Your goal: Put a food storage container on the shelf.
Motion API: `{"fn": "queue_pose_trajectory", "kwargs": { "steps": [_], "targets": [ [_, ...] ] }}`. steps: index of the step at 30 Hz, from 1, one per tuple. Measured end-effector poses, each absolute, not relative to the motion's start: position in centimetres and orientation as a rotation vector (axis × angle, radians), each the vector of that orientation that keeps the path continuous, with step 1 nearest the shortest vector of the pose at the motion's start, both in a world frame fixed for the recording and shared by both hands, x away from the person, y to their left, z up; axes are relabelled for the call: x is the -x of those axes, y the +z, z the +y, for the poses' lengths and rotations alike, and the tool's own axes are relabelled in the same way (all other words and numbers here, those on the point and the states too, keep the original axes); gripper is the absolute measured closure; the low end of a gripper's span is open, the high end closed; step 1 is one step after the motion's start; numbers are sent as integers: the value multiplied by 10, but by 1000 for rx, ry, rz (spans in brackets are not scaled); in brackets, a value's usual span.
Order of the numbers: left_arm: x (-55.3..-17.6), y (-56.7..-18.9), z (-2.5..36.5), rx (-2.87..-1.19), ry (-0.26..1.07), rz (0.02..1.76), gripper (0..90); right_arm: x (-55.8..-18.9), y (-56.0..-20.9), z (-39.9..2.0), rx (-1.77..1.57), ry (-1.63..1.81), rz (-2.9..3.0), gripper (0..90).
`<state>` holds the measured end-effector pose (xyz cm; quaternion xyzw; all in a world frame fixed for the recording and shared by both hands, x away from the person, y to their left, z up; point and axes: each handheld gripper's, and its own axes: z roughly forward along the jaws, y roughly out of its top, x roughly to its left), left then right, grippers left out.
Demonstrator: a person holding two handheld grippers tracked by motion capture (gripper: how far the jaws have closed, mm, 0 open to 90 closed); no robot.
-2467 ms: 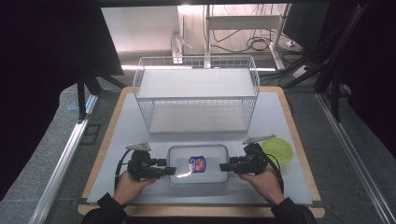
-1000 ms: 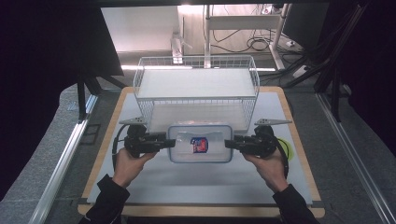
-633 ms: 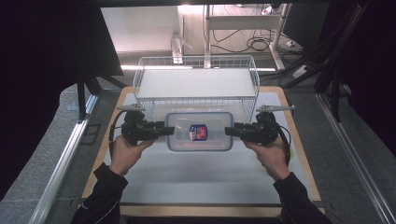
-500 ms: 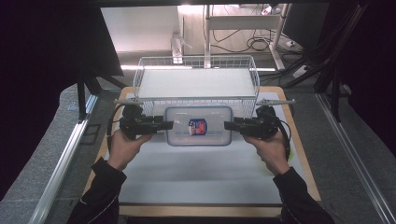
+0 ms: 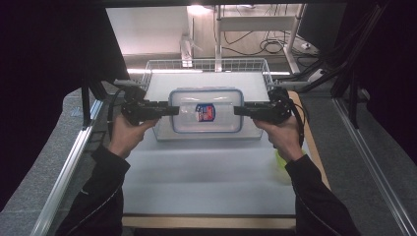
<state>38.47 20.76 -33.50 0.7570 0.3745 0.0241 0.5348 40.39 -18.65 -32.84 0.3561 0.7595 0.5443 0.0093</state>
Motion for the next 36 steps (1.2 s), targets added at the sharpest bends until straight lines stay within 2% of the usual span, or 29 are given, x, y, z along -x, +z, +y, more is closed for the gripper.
{"fn": "queue_pose_trajectory", "kwargs": {
  "steps": [17, 30, 36],
  "targets": [
    [-433, -302, 216, -1779, 65, 895, 510, -451, -291, -178, -1124, 1709, 2344, 550],
    [-458, -306, 212, -1760, 68, 940, 502, -483, -293, -178, -1184, 1721, 2315, 543],
    [-459, -309, 210, -1744, 118, 930, 494, -490, -298, -178, -1202, 1737, 2317, 537]
  ]
}}
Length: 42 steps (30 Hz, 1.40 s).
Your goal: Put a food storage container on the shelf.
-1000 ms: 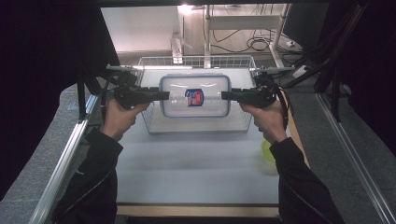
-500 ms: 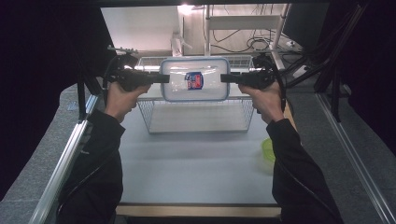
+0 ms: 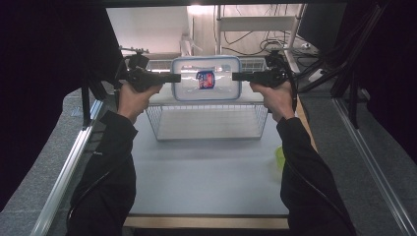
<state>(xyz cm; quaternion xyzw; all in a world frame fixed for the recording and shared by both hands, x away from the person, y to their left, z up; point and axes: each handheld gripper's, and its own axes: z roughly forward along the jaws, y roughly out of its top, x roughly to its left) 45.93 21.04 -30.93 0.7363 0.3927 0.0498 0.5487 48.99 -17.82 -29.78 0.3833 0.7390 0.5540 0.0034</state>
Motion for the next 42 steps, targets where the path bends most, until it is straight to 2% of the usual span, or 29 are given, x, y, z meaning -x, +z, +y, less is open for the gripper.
{"fn": "queue_pose_trajectory", "kwargs": {
  "steps": [7, 11, 13, 15, 18, 24, 29, 34, 36, 42],
  "targets": [
    [-457, -312, 204, -1755, 210, 929, 439, -492, -299, -175, -1182, 1699, 2295, 500],
    [-457, -312, 197, -1792, 259, 936, 370, -492, -299, -171, -1161, 1615, 2291, 492],
    [-459, -314, 197, -1790, 246, 945, 331, -492, -301, -167, -1160, 1576, 2293, 478],
    [-461, -316, 200, -1772, 222, 950, 330, -492, -303, -165, -1160, 1552, 2293, 471],
    [-464, -317, 201, -1767, 220, 950, 322, -494, -305, -165, -1173, 1571, 2281, 481],
    [-469, -317, 195, -1800, 259, 941, 234, -492, -308, -167, -1176, 1573, 2285, 495],
    [-472, -319, 195, -1779, 269, 963, 196, -492, -310, -169, -1180, 1586, 2283, 504],
    [-477, -321, 197, -1760, 302, 1030, 104, -491, -312, -167, -1165, 1554, 2302, 530],
    [-476, -320, 200, -1753, 311, 1028, 145, -490, -314, -164, -1158, 1557, 2311, 526],
    [-459, -313, 201, -1775, 373, 999, 180, -489, -316, -165, -1154, 1541, 2309, 540]
  ]
}}
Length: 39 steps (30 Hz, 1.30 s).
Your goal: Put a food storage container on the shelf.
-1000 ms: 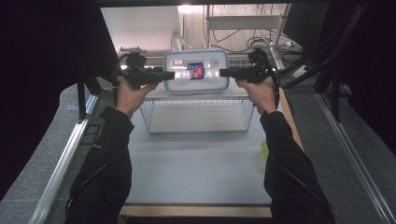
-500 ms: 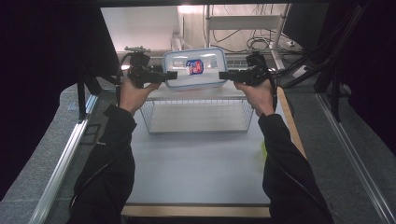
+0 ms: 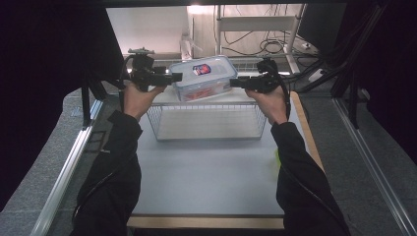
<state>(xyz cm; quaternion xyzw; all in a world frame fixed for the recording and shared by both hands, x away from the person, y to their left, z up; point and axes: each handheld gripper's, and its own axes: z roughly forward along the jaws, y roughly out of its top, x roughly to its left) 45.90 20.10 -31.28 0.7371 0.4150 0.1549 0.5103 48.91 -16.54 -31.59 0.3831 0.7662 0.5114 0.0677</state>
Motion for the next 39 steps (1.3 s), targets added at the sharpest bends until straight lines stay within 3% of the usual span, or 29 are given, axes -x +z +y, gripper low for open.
{"fn": "queue_pose_trajectory", "kwargs": {
  "steps": [7, 13, 15, 23, 39],
  "targets": [
    [-413, -322, 207, -1727, 335, 929, 463, -477, -320, -172, -1127, 1579, 2300, 584],
    [-393, -342, 201, -1793, 286, 849, 788, -465, -326, -170, -1059, 1559, 2309, 798],
    [-394, -345, 198, -1817, 278, 841, 844, -464, -329, -167, -1046, 1552, 2313, 854],
    [-416, -355, 185, -1853, 278, 879, 888, -464, -335, -152, -1012, 1529, 2335, 875],
    [-444, -352, 185, -1873, 291, 950, 888, -472, -340, -141, -1032, 1527, 2316, 871]
  ]
}}
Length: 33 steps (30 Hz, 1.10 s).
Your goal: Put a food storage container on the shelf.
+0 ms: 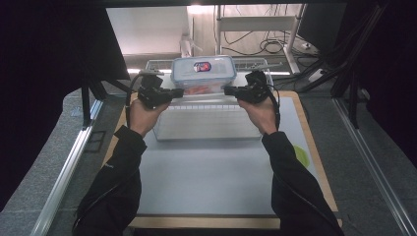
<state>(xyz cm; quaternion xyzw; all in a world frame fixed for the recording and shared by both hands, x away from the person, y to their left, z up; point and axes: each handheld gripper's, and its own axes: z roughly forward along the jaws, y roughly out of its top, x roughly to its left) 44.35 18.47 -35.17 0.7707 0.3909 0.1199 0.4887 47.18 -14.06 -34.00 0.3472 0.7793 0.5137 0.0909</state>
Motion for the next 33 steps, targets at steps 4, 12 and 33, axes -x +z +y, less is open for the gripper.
{"fn": "queue_pose_trajectory", "kwargs": {
  "steps": [4, 12, 33],
  "targets": [
    [-447, -353, 187, -1877, 296, 962, 885, -473, -341, -141, -1034, 1518, 2304, 872],
    [-451, -353, 185, -1906, 304, 948, 877, -476, -344, -144, -1046, 1516, 2290, 882],
    [-396, -365, 164, -1940, 370, 800, 418, -443, -346, -148, -940, 1501, 2310, 528]
  ]
}}
